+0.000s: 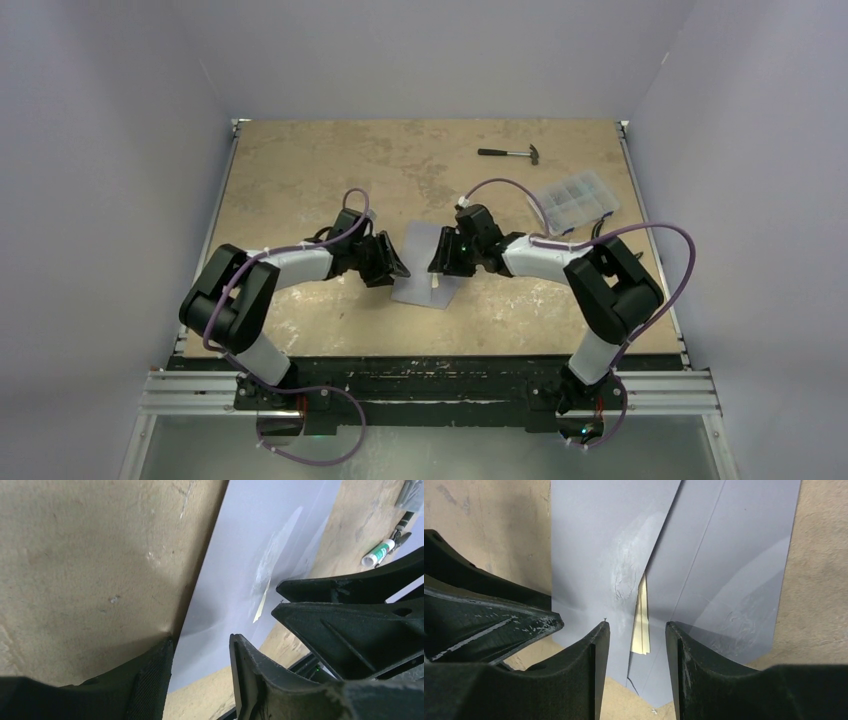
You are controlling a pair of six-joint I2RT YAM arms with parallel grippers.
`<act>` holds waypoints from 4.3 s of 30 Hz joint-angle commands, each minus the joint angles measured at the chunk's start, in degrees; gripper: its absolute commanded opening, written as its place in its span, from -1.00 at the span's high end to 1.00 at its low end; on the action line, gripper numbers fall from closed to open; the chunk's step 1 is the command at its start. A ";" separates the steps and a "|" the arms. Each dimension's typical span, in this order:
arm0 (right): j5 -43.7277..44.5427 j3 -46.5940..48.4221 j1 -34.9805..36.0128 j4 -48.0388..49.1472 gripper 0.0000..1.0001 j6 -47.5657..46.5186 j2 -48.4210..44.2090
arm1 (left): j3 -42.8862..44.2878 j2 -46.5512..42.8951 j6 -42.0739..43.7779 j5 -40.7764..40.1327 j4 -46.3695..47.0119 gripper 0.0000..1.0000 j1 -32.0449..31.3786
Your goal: Place the letter into the envelope and seal it
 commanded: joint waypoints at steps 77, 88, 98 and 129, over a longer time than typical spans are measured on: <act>-0.26 1.15 1.82 -0.31 0.12 -7.10 1.23 | -14.25 -1.92 -18.87 -3.61 -0.89 -0.05 -3.05; -10.01 -2.44 1.82 1.62 0.12 -4.24 -1.56 | -13.75 1.74 -20.04 -2.69 2.81 0.06 -3.05; -11.69 -0.50 1.77 1.11 0.11 -3.58 -1.92 | -12.88 2.55 -18.15 -2.70 1.20 0.10 -3.04; -12.63 -2.28 1.79 4.76 0.11 -5.08 1.07 | -14.83 3.51 -17.62 -3.35 3.40 0.61 -3.05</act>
